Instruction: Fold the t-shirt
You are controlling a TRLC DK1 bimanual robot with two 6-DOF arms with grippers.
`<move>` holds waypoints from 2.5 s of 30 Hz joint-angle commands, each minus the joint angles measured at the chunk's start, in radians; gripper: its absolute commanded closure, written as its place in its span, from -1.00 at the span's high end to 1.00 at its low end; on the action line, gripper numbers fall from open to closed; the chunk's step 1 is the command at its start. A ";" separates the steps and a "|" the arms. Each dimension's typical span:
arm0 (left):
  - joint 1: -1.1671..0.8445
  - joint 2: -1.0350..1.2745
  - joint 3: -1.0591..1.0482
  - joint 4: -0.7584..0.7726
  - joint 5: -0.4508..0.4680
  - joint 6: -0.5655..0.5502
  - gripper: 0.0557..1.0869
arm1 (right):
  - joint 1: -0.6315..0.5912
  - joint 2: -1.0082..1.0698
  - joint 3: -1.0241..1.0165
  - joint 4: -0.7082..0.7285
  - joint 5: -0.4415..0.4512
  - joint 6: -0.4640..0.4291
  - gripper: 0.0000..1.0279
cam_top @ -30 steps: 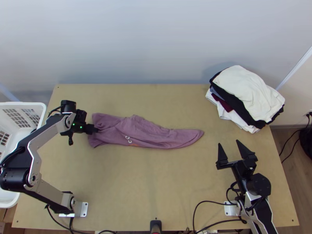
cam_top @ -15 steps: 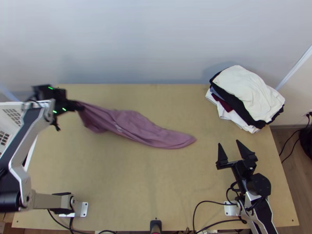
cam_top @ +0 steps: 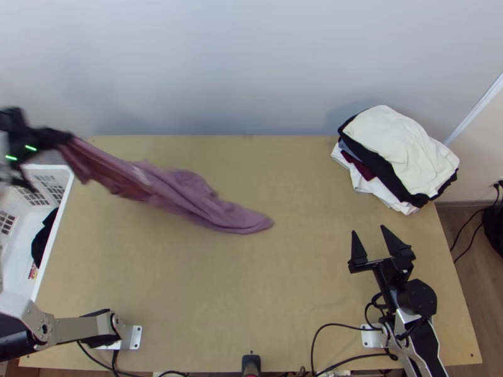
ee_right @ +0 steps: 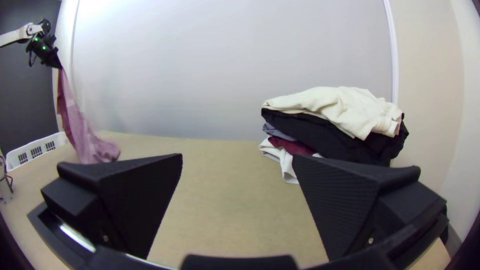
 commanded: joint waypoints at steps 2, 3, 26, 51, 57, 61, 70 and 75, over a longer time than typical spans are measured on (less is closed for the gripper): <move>0.113 0.028 0.295 -0.024 0.000 -0.017 -0.92 | -0.002 -0.007 -0.008 -0.017 0.001 0.017 0.93; 0.146 0.040 0.347 -0.026 -0.002 -0.017 -0.92 | -0.002 -0.007 -0.008 -0.017 0.001 0.017 0.93; -0.479 -0.015 0.266 0.108 -0.454 -0.032 -0.93 | -0.014 -0.005 -0.008 -0.020 -0.002 0.015 0.93; -1.125 0.580 0.245 0.229 -0.470 -0.334 -0.93 | -0.128 0.369 0.463 -0.062 -0.015 0.029 0.93; -1.188 0.786 0.461 0.230 -0.448 -0.351 -0.93 | -0.082 0.618 0.741 -0.289 -0.048 0.035 0.94; -1.221 0.849 0.502 0.336 -0.444 -0.360 -0.93 | -0.082 0.717 0.873 -0.396 -0.056 0.066 0.93; -1.263 0.938 0.507 0.523 -0.402 -0.353 -0.28 | -0.028 0.793 0.979 -0.551 -0.085 0.149 0.94; -1.255 0.915 0.508 0.568 -0.365 -0.337 0.92 | -0.010 0.831 0.999 -0.600 -0.084 0.150 0.93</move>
